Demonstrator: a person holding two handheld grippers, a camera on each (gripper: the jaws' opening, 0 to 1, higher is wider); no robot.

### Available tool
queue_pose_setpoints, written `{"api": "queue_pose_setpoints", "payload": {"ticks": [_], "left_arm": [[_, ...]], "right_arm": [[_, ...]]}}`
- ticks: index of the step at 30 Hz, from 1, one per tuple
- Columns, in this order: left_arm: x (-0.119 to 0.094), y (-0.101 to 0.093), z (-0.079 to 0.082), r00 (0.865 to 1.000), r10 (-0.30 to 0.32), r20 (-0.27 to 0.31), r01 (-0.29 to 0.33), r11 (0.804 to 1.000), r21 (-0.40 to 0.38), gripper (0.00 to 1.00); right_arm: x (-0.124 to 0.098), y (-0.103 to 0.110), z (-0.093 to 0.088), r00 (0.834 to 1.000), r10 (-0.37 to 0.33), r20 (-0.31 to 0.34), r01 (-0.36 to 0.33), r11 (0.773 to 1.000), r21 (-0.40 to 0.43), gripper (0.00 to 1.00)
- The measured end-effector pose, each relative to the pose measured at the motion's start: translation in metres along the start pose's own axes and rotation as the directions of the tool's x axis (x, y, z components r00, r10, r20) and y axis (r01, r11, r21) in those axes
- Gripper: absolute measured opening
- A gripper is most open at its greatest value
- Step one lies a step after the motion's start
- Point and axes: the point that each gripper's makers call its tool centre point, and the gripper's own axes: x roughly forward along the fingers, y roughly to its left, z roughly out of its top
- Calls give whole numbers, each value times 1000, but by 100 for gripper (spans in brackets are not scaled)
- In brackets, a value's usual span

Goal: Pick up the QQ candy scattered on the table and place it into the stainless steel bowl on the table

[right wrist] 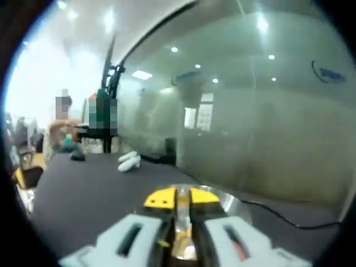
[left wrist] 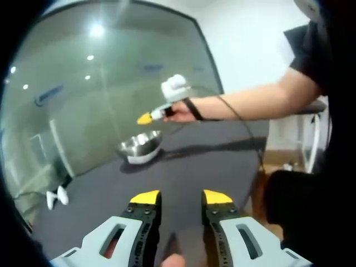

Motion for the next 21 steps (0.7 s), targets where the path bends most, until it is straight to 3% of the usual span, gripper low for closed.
{"api": "queue_pose_setpoints", "payload": {"ticks": [5,9,13,16,21], "left_arm": [[-1,2,-1,1000,5,-6,-5,1000,1,30],[0,1,-3,1000,3,-14,-3,1000,2,30],[0,0,-5,1000,-1,-21,1,1000,3,30],[0,0,-4,1000,-1,-19,1,1000,5,30],[1,1,-4,1000,0,-19,0,1000,5,30]], "right_arm": [[5,-4,-8,1000,1,-13,-1,1000,10,10],[6,-8,-10,1000,8,7,-8,997,71,25],[4,-10,-13,1000,-4,-8,4,998,70,18],[2,-12,-15,1000,7,2,-7,993,115,18],[-5,-14,-23,1000,-14,-14,16,993,116,18]]}}
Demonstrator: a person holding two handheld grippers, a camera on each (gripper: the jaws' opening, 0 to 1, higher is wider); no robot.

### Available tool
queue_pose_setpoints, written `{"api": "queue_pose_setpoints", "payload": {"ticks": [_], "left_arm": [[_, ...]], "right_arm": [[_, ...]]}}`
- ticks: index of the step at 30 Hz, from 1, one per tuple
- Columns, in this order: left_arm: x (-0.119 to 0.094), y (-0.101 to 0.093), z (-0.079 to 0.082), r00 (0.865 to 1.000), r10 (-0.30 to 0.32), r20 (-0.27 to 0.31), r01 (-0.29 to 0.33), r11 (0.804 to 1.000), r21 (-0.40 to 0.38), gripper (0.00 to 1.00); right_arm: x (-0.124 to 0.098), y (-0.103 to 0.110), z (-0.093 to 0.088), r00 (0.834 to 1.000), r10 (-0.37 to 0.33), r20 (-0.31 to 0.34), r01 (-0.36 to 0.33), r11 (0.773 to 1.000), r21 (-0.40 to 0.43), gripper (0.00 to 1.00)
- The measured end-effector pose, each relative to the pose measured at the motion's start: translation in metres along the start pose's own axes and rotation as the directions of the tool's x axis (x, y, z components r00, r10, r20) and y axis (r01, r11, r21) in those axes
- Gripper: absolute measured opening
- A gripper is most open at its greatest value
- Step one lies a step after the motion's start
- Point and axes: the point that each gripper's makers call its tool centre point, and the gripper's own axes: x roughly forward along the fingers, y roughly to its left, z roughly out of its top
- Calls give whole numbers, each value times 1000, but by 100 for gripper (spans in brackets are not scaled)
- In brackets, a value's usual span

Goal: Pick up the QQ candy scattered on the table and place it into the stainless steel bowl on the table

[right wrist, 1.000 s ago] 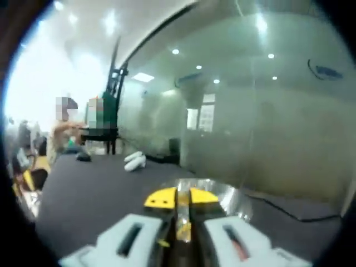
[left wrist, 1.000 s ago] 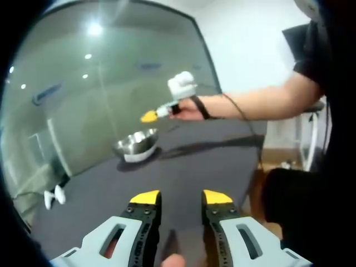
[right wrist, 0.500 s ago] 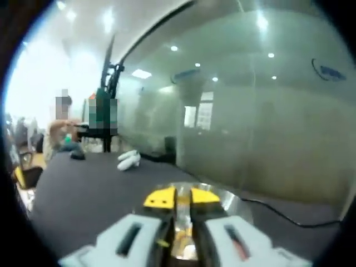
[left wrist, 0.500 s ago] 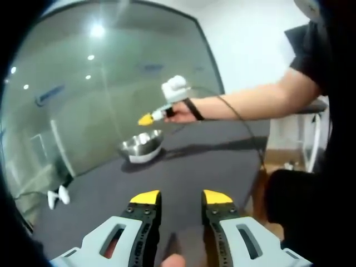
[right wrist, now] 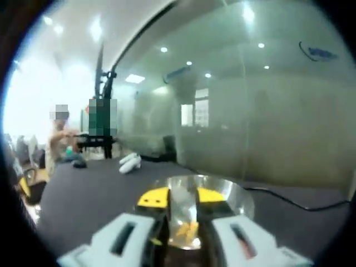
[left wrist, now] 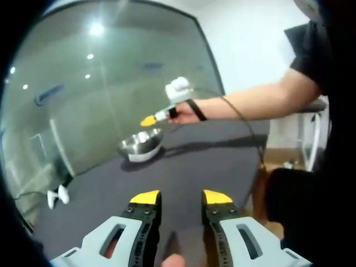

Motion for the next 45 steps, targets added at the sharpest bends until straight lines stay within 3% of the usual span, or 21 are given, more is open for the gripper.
{"api": "queue_pose_setpoints", "payload": {"ticks": [15,17,24,32,41,45], "left_arm": [[3,-1,-1,1000,-10,4,10,1000,-3,30],[3,-2,-1,1000,-12,2,12,1000,-3,30],[3,-2,3,1000,-17,22,17,1000,-15,30],[3,1,2,999,-3,34,4,1000,-21,30],[0,6,2,999,18,39,-17,1000,-21,30],[2,6,0,999,29,44,-28,999,-21,30]], "right_arm": [[-28,5,0,1000,6,-8,-6,999,-36,18],[-44,17,-2,1000,16,-17,-17,999,-50,19],[-80,24,-13,998,37,-43,-40,996,-82,20],[-131,45,-16,999,48,2,-47,997,-63,20],[-203,73,-34,999,39,34,-35,993,-112,20],[-230,77,-43,999,27,43,-23,996,-89,20]]}}
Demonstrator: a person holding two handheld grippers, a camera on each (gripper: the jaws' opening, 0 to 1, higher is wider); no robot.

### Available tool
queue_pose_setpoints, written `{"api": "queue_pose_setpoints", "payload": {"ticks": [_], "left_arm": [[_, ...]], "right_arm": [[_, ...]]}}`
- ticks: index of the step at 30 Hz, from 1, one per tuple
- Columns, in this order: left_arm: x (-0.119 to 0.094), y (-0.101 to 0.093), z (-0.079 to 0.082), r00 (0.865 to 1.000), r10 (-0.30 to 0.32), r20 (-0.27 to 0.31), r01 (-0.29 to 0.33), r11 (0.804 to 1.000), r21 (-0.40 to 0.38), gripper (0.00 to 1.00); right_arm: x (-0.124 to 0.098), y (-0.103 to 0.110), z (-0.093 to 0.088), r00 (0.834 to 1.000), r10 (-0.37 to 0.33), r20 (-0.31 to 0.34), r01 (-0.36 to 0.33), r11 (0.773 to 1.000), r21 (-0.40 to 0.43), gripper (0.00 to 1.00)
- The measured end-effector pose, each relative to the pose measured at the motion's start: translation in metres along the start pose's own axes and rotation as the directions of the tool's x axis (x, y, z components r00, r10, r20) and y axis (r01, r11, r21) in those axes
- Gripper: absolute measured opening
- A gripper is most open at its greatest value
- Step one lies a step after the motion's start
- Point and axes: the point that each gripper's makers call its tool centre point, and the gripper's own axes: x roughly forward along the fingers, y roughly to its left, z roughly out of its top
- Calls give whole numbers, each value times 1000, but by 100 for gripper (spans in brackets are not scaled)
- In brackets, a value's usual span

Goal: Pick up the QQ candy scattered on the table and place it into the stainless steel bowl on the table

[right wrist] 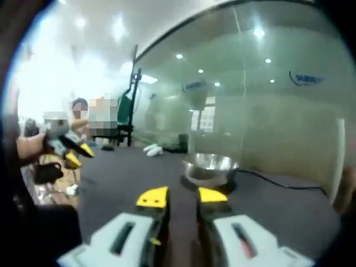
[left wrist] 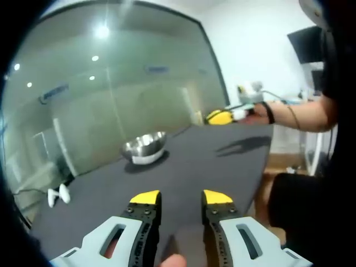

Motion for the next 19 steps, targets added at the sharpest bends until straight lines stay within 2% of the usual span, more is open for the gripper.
{"api": "queue_pose_setpoints", "payload": {"ticks": [2,5,7,12,14,19], "left_arm": [[1,-3,-2,1000,-2,1,2,1000,18,31],[4,-5,-4,1000,3,3,-3,999,38,31],[5,-3,-6,1000,14,3,-14,999,36,31],[6,-2,-7,1000,19,2,-19,1000,19,30],[5,-2,-2,1000,14,27,-14,1000,-5,30],[3,1,2,999,20,37,-20,1000,-16,30]], "right_arm": [[-11,-2,-7,1000,-21,-4,21,1000,-19,20],[-23,-1,-13,999,-38,7,38,999,33,20],[-27,-2,-18,999,-53,5,53,998,34,20],[-29,-4,-28,996,-83,11,82,994,77,20],[-29,-5,-31,996,-92,10,91,991,94,20],[-28,-3,-36,995,-96,5,95,990,103,20]]}}
